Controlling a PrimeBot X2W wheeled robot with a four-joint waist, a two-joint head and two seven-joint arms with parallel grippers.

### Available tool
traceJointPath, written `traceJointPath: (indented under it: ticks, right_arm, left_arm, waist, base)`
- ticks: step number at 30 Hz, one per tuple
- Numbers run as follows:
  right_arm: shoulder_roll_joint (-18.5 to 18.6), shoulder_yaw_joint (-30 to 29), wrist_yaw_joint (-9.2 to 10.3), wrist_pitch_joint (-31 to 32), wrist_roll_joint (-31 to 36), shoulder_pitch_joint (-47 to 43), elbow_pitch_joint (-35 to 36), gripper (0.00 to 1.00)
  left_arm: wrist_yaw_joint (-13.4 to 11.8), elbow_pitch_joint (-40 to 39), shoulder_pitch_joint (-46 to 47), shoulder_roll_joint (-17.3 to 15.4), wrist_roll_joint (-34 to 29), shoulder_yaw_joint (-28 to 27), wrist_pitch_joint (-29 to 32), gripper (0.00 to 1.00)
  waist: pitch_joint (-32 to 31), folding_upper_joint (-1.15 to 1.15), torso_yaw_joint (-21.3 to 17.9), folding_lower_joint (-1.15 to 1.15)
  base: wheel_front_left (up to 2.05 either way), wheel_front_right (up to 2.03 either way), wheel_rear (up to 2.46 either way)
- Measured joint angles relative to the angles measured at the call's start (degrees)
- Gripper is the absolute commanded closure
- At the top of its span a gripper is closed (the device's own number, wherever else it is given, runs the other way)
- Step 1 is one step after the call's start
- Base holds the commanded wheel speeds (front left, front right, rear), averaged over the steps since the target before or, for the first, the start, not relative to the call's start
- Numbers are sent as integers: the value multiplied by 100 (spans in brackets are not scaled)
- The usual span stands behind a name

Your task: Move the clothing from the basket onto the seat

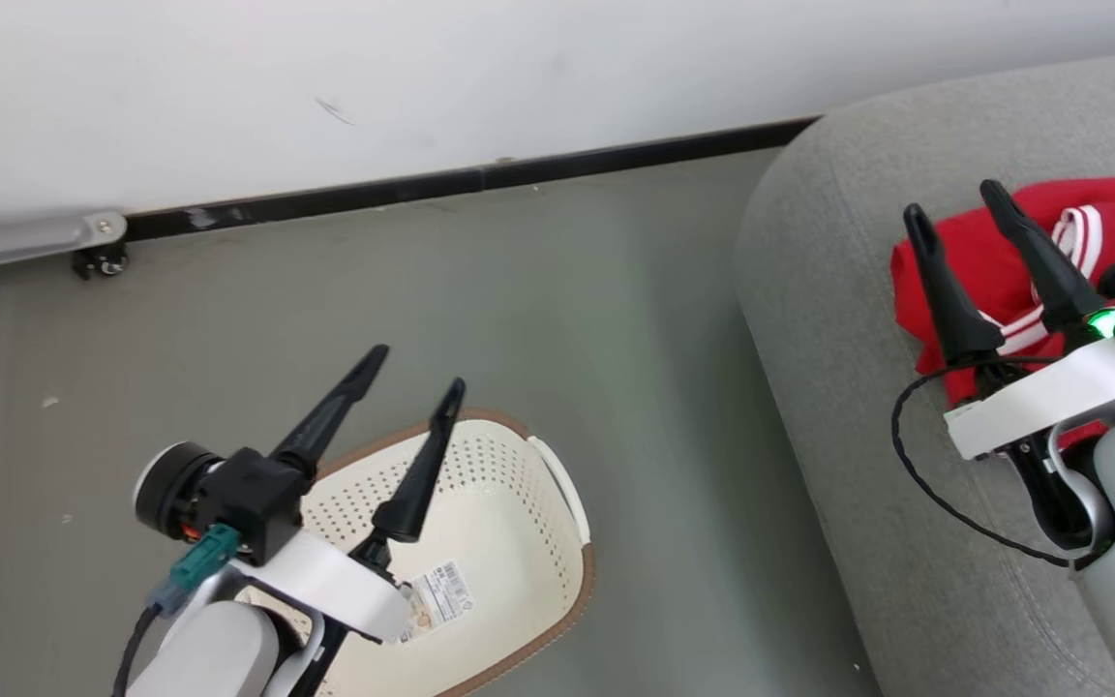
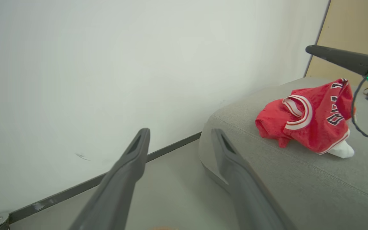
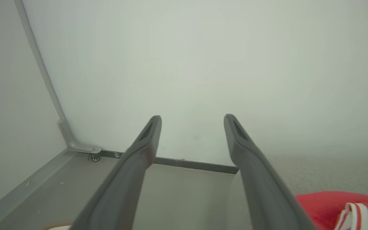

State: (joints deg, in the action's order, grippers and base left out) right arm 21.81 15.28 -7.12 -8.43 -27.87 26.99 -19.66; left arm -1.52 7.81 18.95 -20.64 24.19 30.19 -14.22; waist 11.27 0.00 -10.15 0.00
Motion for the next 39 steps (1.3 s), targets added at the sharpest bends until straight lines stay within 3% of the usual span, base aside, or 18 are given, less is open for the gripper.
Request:
traceJointPath:
  ticks: [21,39]
  right_arm:
    - [-836,-431,0,-276,938,-634,35,0]
    - [-1681,-1101,0,-348,1560,-1849,142,0]
  left_arm:
    - [-595,48,-747,175,-69,-732,0,0]
    - [-890,125,-1428,375,-76,-1154,0,0]
  waist:
    - [-572,0,642,0]
    - [-1083,0,942,0]
  base:
    - [0,0,0]
    - [0,0,0]
